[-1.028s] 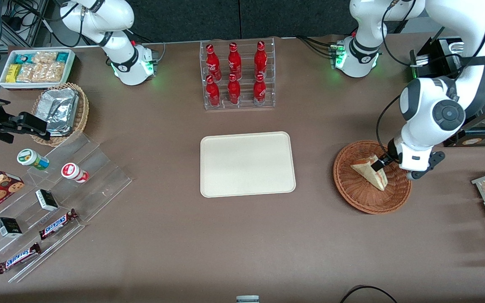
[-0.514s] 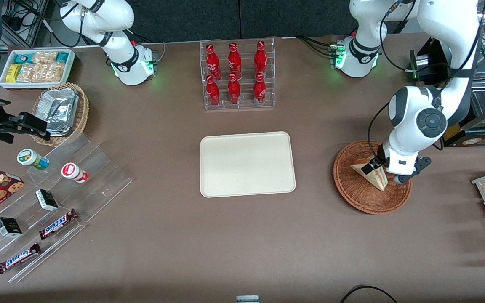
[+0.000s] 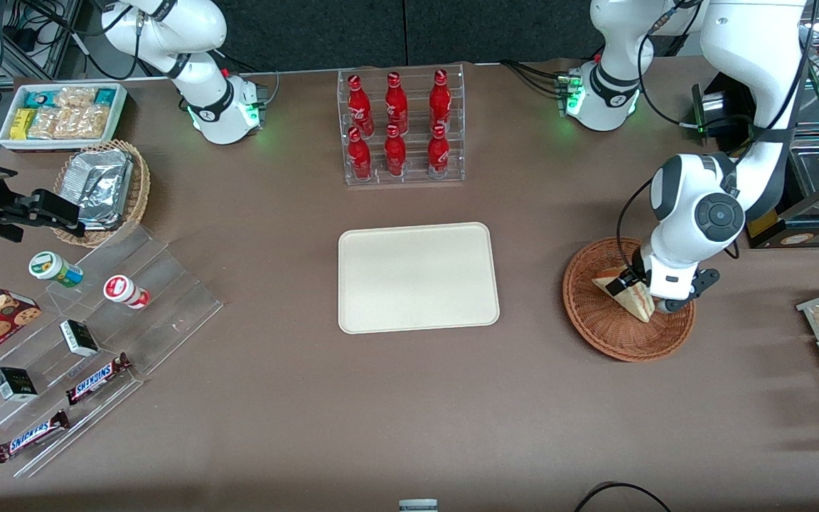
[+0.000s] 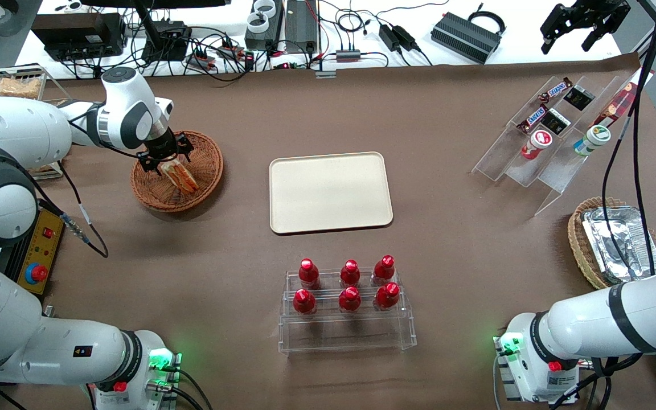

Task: Place sandwich from basket to tray
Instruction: 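Lower the left gripper onto the sandwich and close on it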

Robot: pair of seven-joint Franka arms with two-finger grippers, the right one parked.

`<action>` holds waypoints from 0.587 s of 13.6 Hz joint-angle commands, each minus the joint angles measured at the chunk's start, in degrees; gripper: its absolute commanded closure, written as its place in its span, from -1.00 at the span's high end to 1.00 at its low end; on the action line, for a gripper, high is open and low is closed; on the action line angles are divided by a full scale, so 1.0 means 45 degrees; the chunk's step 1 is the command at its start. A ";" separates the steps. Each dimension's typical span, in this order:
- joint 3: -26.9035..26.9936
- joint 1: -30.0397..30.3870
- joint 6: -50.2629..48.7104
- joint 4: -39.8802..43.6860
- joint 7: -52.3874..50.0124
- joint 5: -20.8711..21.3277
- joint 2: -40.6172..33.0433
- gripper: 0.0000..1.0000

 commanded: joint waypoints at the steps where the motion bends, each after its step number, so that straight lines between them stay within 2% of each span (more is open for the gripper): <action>1: 0.0055 -0.0022 0.0335 -0.0060 -0.0245 0.0122 0.0265 0.32; 3: 0.0055 -0.0022 0.0296 0.0057 -0.0225 0.0122 0.0305 -0.93; 4: 0.0075 -0.0022 0.0237 0.0212 -0.0225 0.0122 0.0305 -1.00; 6: 0.0055 -0.0042 -0.0422 0.0719 -0.0341 0.0122 0.0189 -1.00; 8: -0.0003 -0.0139 -0.2136 0.1654 -0.0342 0.0277 -0.0103 -1.00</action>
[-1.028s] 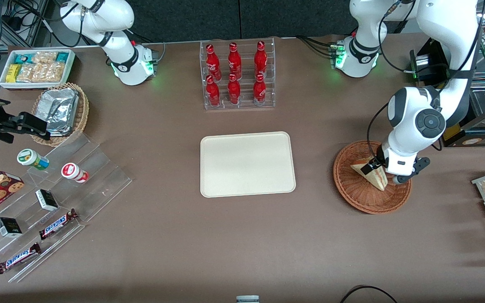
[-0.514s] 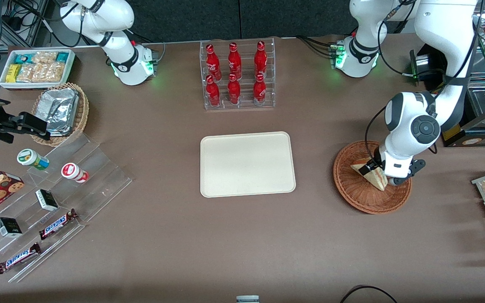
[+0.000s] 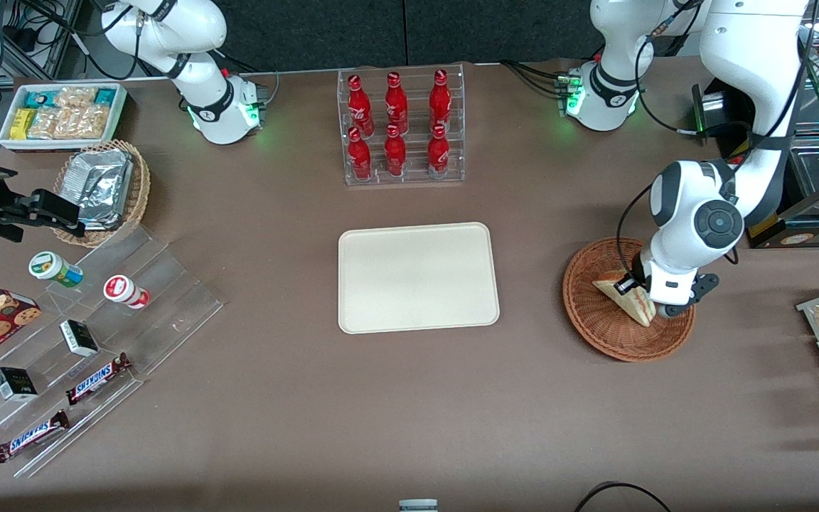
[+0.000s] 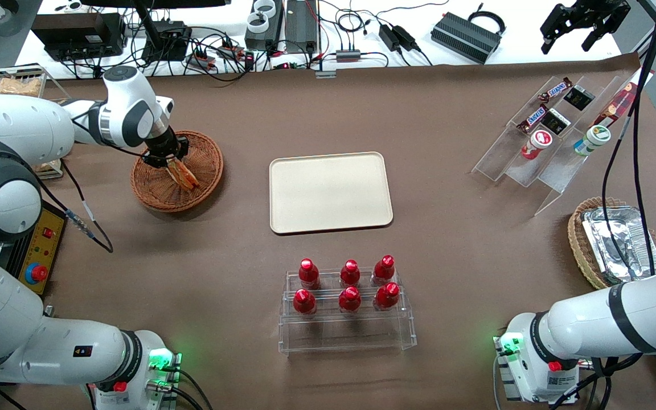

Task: Place sandwich from basket to tray
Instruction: 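Lower the left gripper onto the sandwich and close on it, then lift the sandwich and carry it toward the cream tray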

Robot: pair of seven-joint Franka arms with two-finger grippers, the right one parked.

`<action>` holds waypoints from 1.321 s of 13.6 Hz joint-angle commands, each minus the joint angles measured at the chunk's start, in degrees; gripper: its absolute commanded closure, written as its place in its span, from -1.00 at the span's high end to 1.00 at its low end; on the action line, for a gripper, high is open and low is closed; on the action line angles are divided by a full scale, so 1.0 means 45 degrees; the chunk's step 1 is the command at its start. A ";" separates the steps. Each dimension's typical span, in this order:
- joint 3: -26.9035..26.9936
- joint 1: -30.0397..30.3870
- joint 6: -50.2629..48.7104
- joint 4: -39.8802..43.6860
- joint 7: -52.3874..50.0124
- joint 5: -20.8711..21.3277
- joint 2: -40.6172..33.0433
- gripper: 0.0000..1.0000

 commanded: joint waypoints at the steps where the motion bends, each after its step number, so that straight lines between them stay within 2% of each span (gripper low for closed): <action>1: -0.0055 -0.0444 -0.2614 0.1603 -0.0345 0.0433 -0.0447 -1.00; 4: -0.0055 -0.1964 -0.6267 0.4277 -0.0404 0.0475 -0.0370 -1.00; 5: -0.0055 -0.2531 -0.6877 0.4846 -0.0365 0.0455 -0.0350 -1.00; 9: -0.0075 -0.4661 -0.6883 0.6333 -0.0404 -0.0167 0.0272 -1.00; 12: -0.0055 -0.6203 -0.6263 0.7718 -0.0404 -0.0931 0.2162 -1.00; 14: -0.0075 -0.6753 -0.5674 0.8772 -0.0404 -0.1127 0.3413 -1.00; 18: -0.0250 -0.7710 -0.5030 0.8954 -0.0248 -0.1127 0.4355 -1.00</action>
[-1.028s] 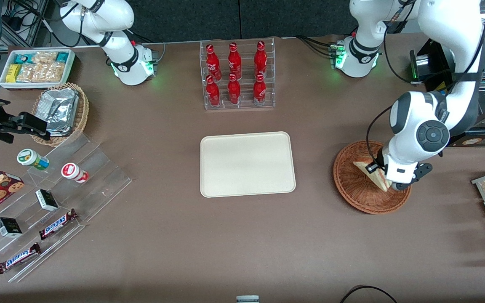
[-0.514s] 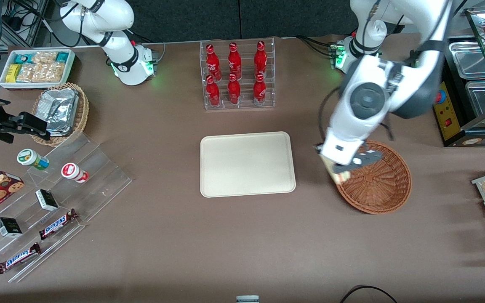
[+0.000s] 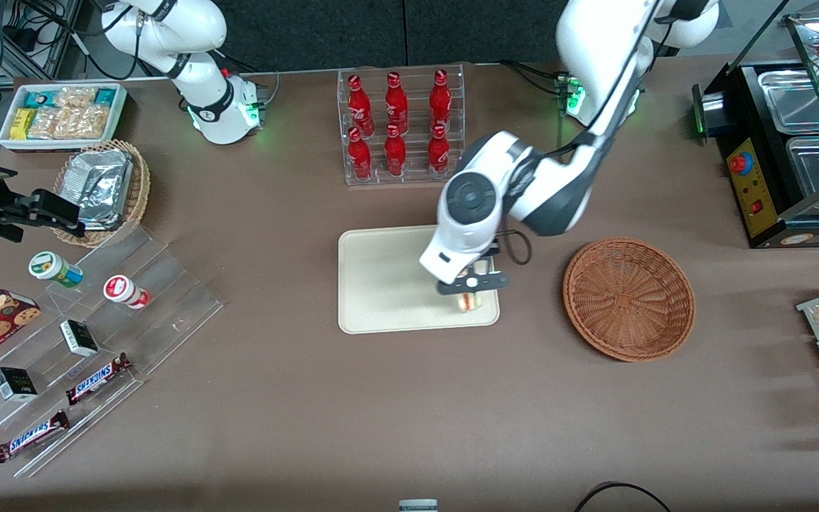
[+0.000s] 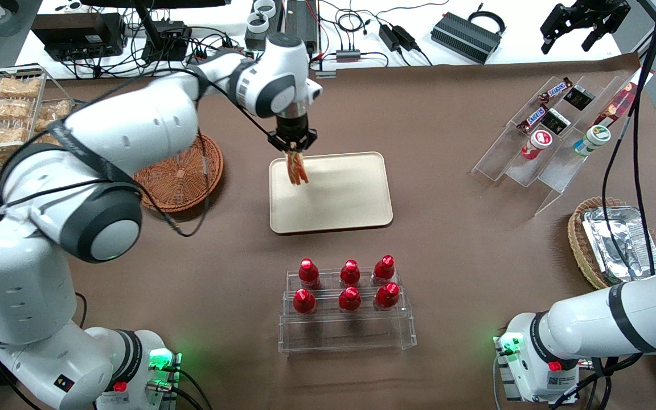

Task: Place sandwich from basket to tray
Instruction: 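Lower the sandwich onto the cream tray with the left gripper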

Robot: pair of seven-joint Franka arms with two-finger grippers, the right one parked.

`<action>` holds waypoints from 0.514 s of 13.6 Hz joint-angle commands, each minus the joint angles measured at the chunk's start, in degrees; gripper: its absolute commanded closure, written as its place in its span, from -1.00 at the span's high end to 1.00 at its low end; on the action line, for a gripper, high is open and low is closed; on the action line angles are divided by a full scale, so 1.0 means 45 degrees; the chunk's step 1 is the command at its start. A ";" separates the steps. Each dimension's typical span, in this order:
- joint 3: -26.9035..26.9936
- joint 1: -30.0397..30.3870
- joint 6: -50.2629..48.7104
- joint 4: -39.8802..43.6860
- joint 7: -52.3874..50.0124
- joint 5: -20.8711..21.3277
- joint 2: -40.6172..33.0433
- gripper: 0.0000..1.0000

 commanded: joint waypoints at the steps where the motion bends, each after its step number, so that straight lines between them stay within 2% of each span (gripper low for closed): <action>1: 0.0050 -0.0476 0.0348 0.0543 0.0154 -0.0183 0.0628 -1.00; 7: -0.0165 -0.1198 0.1677 0.0543 0.0193 -0.0086 0.1488 -1.00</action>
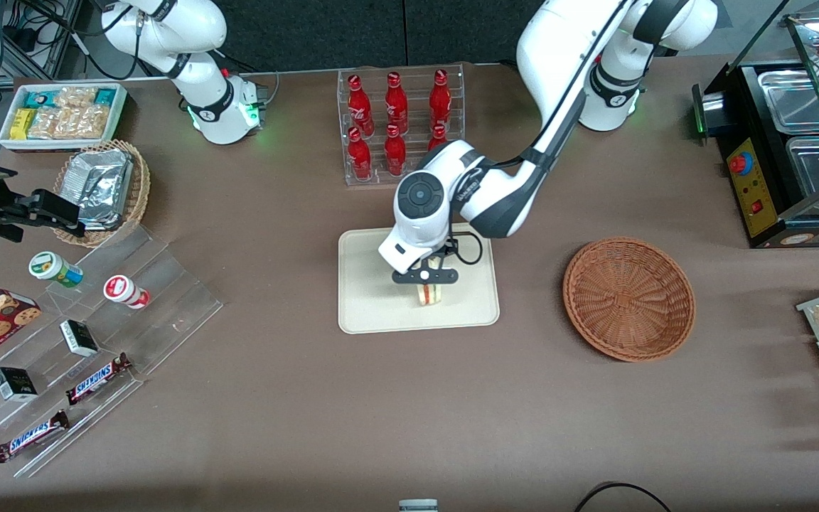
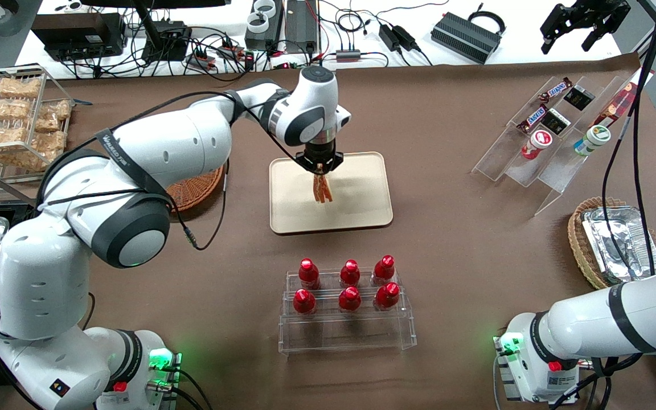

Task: Place sandwich from basket to tray
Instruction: 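Lower the sandwich onto the cream tray with the left gripper, then open the left gripper to release the sandwich on the tray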

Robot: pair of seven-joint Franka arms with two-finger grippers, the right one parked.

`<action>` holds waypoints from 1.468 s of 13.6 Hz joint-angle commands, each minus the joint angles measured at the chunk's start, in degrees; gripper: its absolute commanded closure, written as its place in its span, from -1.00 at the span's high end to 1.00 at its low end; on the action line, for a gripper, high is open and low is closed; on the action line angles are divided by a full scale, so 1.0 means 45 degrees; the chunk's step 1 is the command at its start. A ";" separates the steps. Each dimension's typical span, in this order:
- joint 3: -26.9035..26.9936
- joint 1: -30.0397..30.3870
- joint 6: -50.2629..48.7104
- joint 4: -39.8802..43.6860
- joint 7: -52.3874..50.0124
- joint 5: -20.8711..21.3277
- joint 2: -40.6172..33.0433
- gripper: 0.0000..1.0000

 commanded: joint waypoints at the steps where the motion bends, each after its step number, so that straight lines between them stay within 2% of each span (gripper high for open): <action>1: 0.0092 -0.0323 0.0385 0.0369 0.0165 -0.0064 0.0551 -1.00; 3: 0.0111 -0.0577 0.0465 0.0369 0.0146 -0.0044 0.0845 -1.00; 4: 0.0111 -0.0597 0.0523 0.0350 0.0107 -0.0044 0.0865 -0.88; 5: 0.0111 -0.0598 0.0485 0.0311 0.0068 -0.0063 0.0865 -0.57; 6: 0.0111 -0.0617 0.0427 0.0310 0.0087 -0.0063 0.0885 0.35; 7: 0.0111 -0.0617 0.0407 0.0310 0.0164 -0.0044 0.0924 0.98; 10: 0.0130 -0.0559 0.0058 0.0427 0.0009 -0.0044 0.0730 0.99; 13: 0.0228 -0.0403 -0.1503 0.0486 -0.0070 -0.0063 -0.0516 0.99; 16: 0.0384 0.0863 -0.3550 0.0486 -0.0070 -0.0142 -0.2331 1.00; 18: 0.0384 0.2150 -0.6065 0.0486 0.0124 -0.0122 -0.3834 1.00; 20: 0.0384 0.3342 -0.7110 0.0448 0.0223 0.0034 -0.5027 1.00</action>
